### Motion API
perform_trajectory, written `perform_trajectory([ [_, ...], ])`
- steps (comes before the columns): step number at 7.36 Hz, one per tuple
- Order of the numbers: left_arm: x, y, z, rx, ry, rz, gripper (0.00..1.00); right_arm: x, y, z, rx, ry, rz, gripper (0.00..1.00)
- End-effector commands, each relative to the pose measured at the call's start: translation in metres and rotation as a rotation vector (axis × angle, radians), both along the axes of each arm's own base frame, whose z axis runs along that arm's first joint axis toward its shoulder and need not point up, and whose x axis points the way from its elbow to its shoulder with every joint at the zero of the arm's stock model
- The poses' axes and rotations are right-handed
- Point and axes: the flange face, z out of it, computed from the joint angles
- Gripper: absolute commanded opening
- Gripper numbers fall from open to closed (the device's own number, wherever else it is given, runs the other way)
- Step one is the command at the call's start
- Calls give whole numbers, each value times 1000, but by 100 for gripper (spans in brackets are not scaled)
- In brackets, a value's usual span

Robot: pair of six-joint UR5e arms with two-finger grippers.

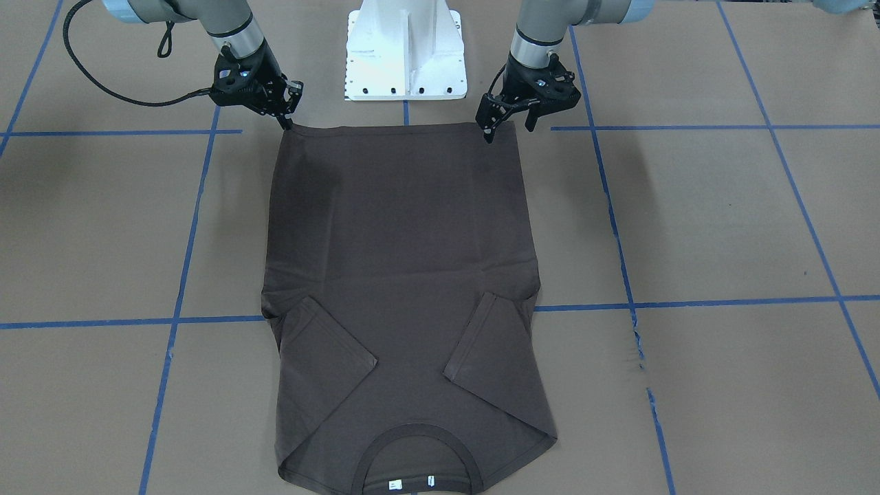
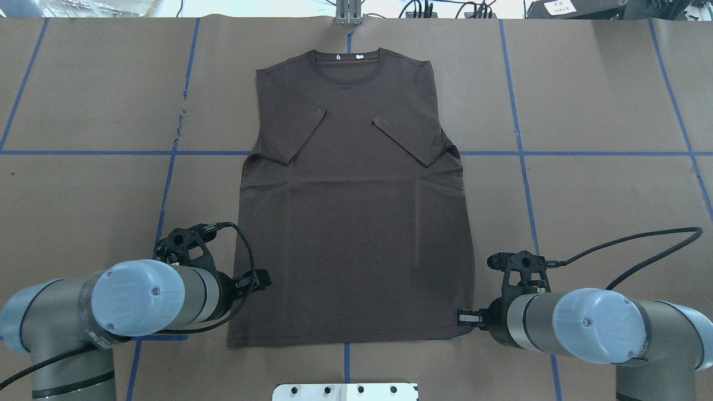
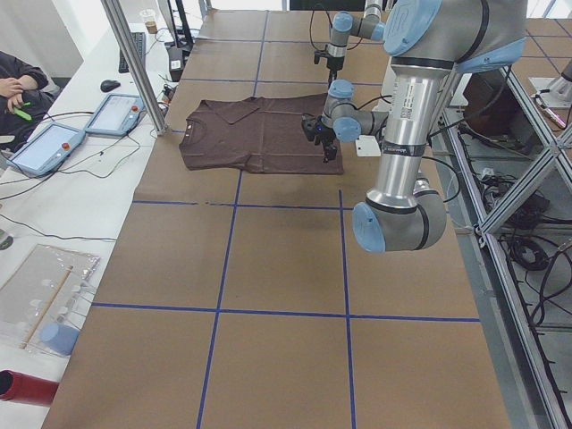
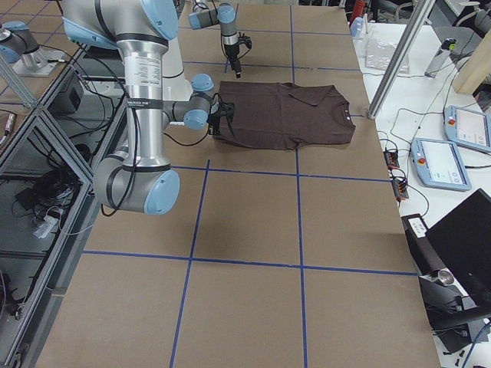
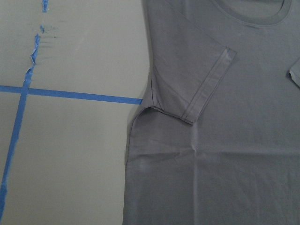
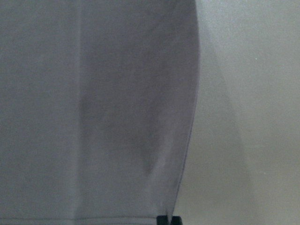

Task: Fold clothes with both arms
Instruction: 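Move both grippers to the hem corners nearest the robot, then grasp the hem corners nearest the robot with both grippers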

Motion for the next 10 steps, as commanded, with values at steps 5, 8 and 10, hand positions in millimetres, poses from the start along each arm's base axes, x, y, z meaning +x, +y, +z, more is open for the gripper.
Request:
perform_trajectory([
  [5, 35, 61, 34, -69, -59, -1, 95, 1, -3, -3, -6, -8, -3, 0],
  [8, 40, 62, 38, -66, -69, 6, 90, 4, -9, -3, -10, -9, 4, 0],
  [10, 39, 61, 38, -65, -69, 4, 81, 8, -13, -3, -22, -11, 2, 0],
])
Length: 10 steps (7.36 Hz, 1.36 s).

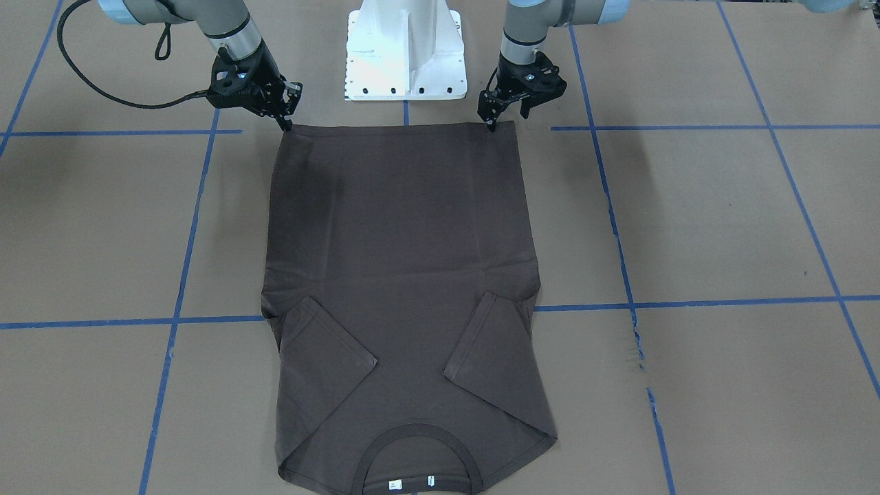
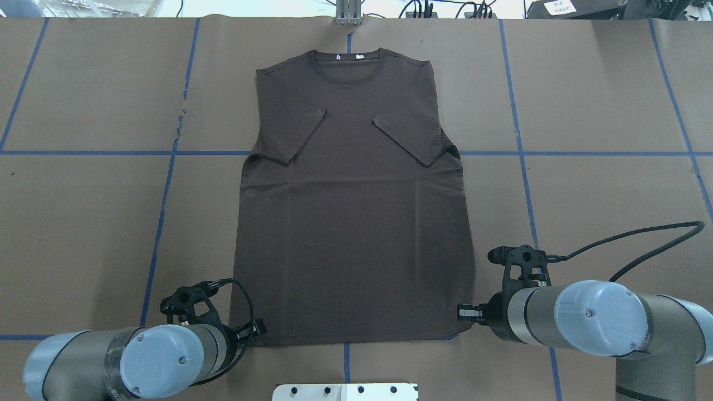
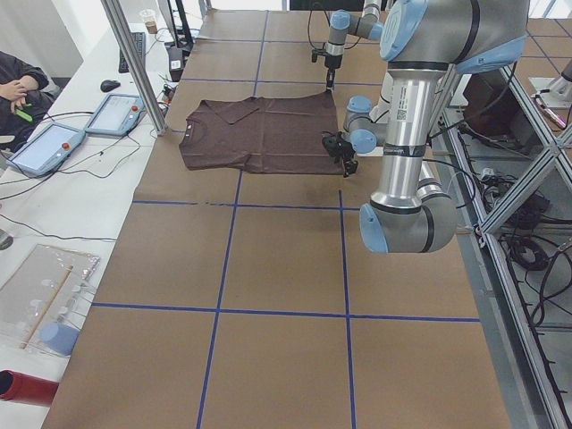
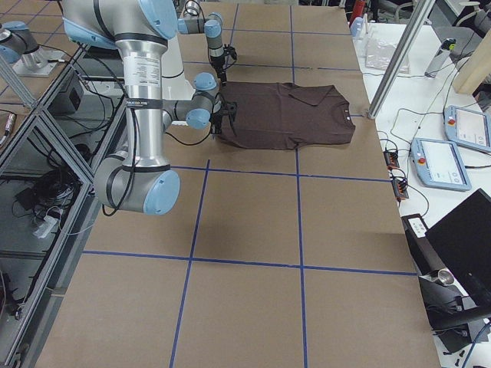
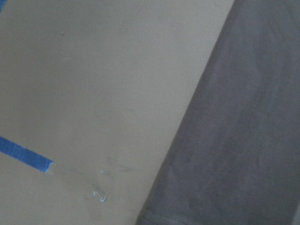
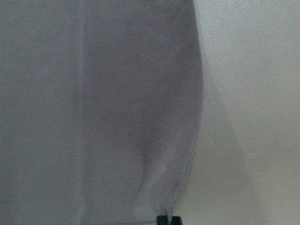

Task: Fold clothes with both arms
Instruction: 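Grasp the hem corners nearest the robot with both grippers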

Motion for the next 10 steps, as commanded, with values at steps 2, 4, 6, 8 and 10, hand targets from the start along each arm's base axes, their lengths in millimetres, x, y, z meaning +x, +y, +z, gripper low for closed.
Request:
perform_trajectory([
  [2, -1, -1, 2, -1, -5, -3, 65, 2, -3, 0, 1, 0, -3, 0],
  [4, 0, -1, 1, -4, -5, -7, 25, 2, -4, 0, 2, 0, -2, 0],
  [6, 0, 0, 1, -4, -5, -5, 0, 3, -4, 0, 1, 0, -2, 0],
  [8, -3, 0, -6, -2, 12, -2, 0, 7, -8, 1, -9, -2, -6, 0],
  [10, -22, -2, -30, 8, 62, -4, 0, 27, -7, -8, -8, -26, -58, 0],
])
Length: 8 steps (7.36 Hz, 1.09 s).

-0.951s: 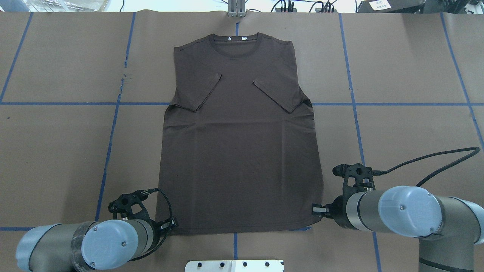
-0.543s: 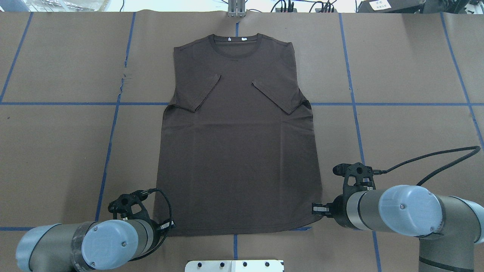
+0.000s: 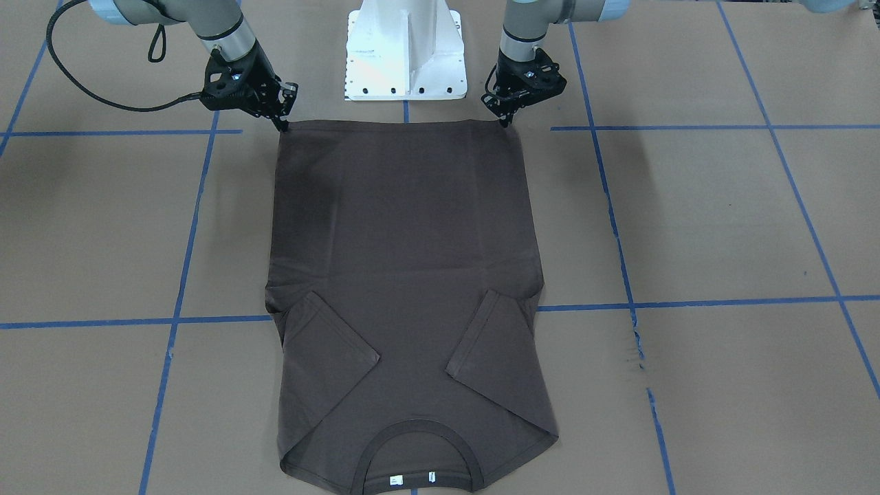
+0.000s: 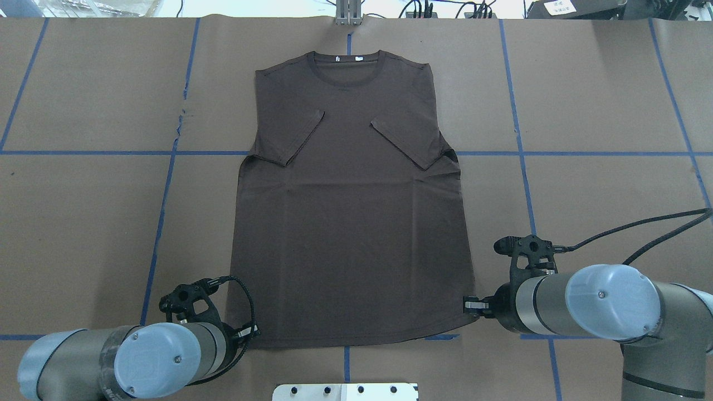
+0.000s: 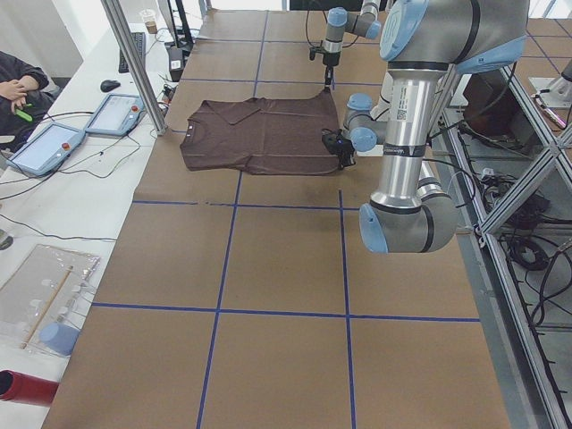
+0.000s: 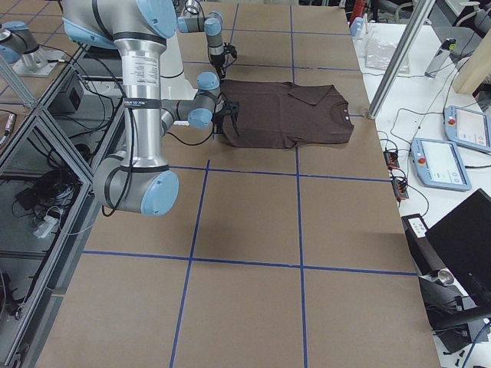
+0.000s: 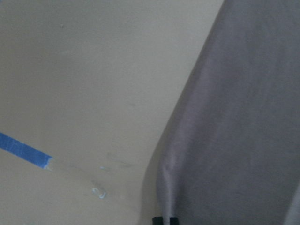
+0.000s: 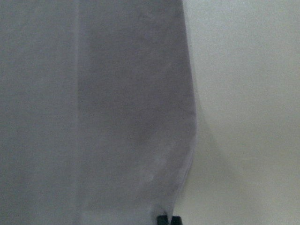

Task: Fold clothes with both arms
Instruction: 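Grasp the hem corners nearest the robot with both grippers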

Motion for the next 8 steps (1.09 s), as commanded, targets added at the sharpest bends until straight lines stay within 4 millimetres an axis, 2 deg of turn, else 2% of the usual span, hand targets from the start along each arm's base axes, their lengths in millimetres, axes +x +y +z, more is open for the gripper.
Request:
perform_trajectory([
  [1, -23, 5, -31, 6, 39, 10, 0, 23, 8, -7, -11, -21, -52, 0],
  [2, -45, 10, -56, 5, 56, 19, 0, 35, 20, -13, -25, -36, -89, 0],
  [4, -89, 43, -97, 32, 79, 108, 0, 63, 52, -22, -45, -53, -171, 0],
  [5, -101, 62, -107, 44, 83, 162, 0, 67, 59, -26, -53, -61, -197, 0],
  [6, -101, 67, -108, 46, 80, 175, 0, 64, 64, -30, -49, -70, -210, 0],
  [7, -98, 64, -108, 62, 77, 186, 0, 60, 55, -30, -44, -73, -191, 0],
  [8, -98, 53, -113, 105, 85, 191, 0, 60, 28, -28, 15, -73, -165, 0],
])
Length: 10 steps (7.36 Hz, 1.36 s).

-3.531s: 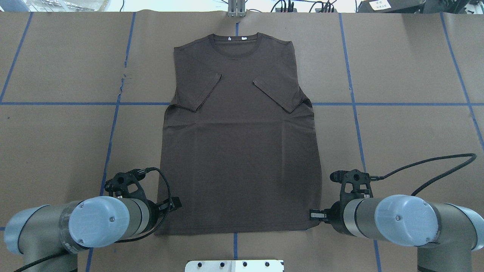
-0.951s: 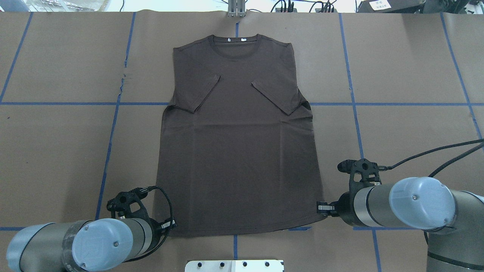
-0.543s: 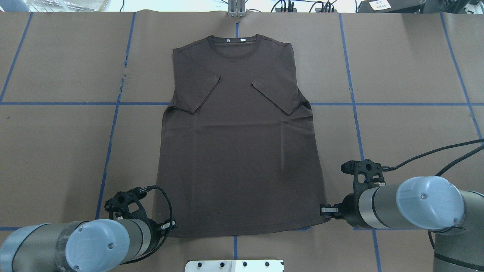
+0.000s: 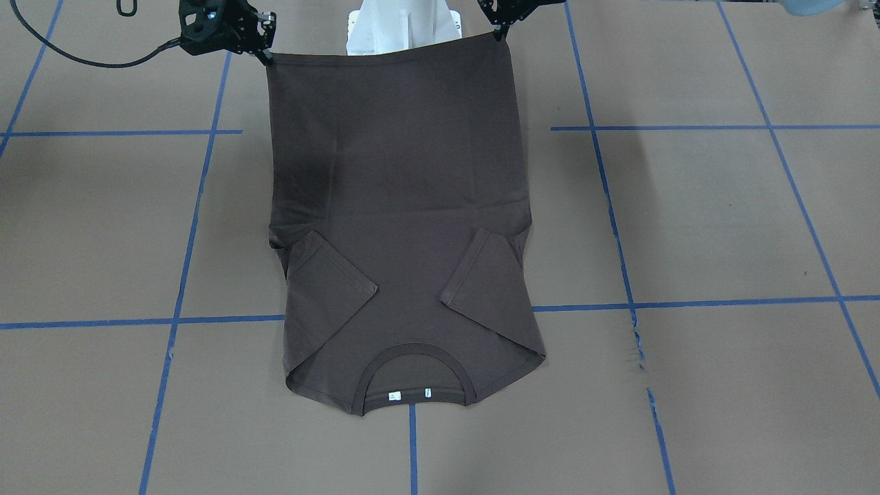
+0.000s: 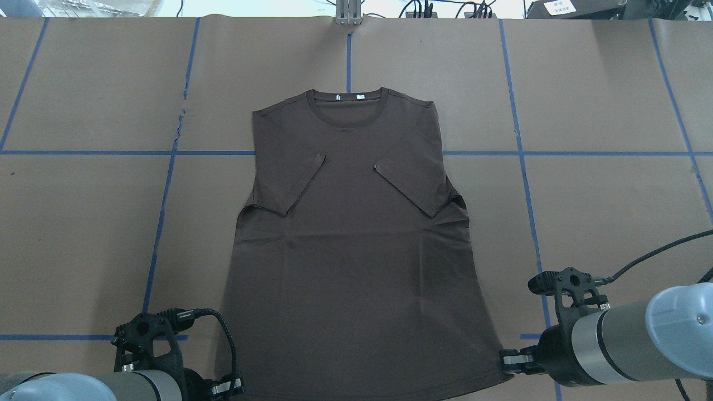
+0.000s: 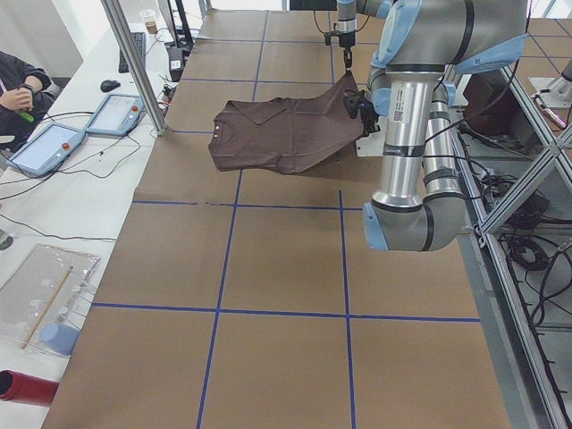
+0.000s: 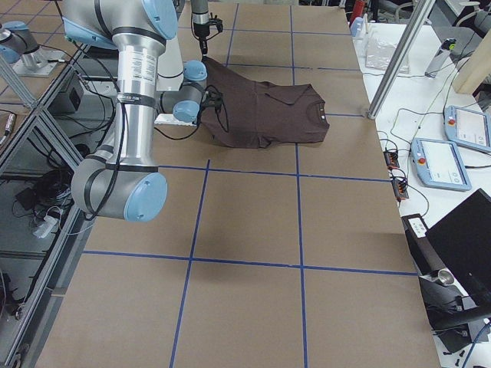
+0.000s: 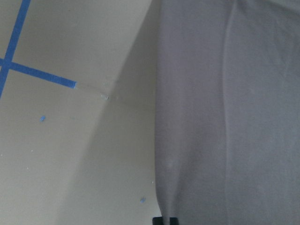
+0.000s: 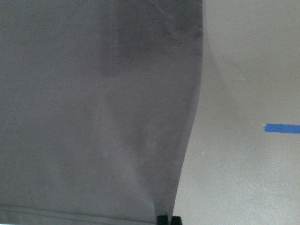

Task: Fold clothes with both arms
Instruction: 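Lift the hem with both grippers and fold it toward the collar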

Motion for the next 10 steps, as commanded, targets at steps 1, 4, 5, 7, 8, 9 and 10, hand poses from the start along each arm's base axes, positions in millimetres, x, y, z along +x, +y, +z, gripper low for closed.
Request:
perform_trajectory([
  [1, -8, -41, -10, 98, 14, -25, 0, -2, -52, -4, 159, -27, 22, 0],
  [4, -21, -165, -12, 252, -57, -96, 0, -10, -166, -13, 210, -34, 153, 0],
  [5, -6, -193, 8, 257, -115, -107, 0, 0, -211, 5, 212, 8, 205, 0],
  [7, 0, -250, 38, 302, -147, -146, 0, -8, -277, -3, 292, 41, 231, 0],
  [8, -1, -279, 41, 329, -164, -160, 0, -21, -309, -10, 289, 52, 252, 0],
  [9, 6, -317, 45, 341, -181, -187, 0, -34, -333, -12, 279, 67, 263, 0],
  [10, 12, -356, 54, 361, -188, -213, 0, -41, -357, -9, 264, 89, 278, 0],
])
